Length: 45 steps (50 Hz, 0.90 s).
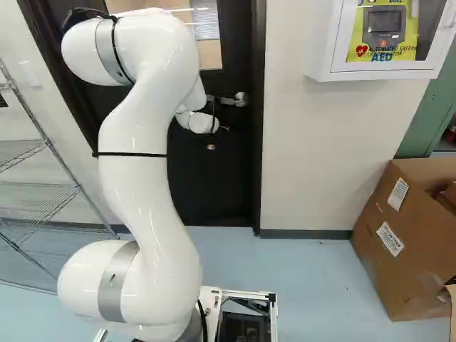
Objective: Open the door and move inside
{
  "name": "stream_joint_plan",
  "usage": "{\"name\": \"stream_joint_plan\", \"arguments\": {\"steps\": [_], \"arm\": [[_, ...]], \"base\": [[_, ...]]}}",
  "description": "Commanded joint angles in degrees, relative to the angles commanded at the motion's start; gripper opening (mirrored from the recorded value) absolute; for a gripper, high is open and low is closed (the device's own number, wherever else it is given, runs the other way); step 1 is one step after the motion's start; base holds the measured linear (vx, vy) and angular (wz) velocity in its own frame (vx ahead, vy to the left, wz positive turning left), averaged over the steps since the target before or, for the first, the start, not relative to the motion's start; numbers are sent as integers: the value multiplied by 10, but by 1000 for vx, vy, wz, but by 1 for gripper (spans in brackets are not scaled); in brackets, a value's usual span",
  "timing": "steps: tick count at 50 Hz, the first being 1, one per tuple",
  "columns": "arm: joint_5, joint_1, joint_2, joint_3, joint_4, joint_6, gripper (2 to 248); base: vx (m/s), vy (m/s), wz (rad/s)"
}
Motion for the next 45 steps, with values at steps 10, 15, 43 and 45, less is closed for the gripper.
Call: {"name": "stream_joint_plan", "arguments": {"steps": [10, 15, 43, 45], "arm": [[-2, 6, -26, -34, -10, 0, 247], [-7, 10, -37, -50, -31, 0, 247], [-13, 38, -89, -121, -175, 0, 247], [-13, 40, -93, -127, -177, 0, 247]], "base": [[0, 0, 0], [0, 0, 0], [0, 0, 0], [0, 0, 0]]}}
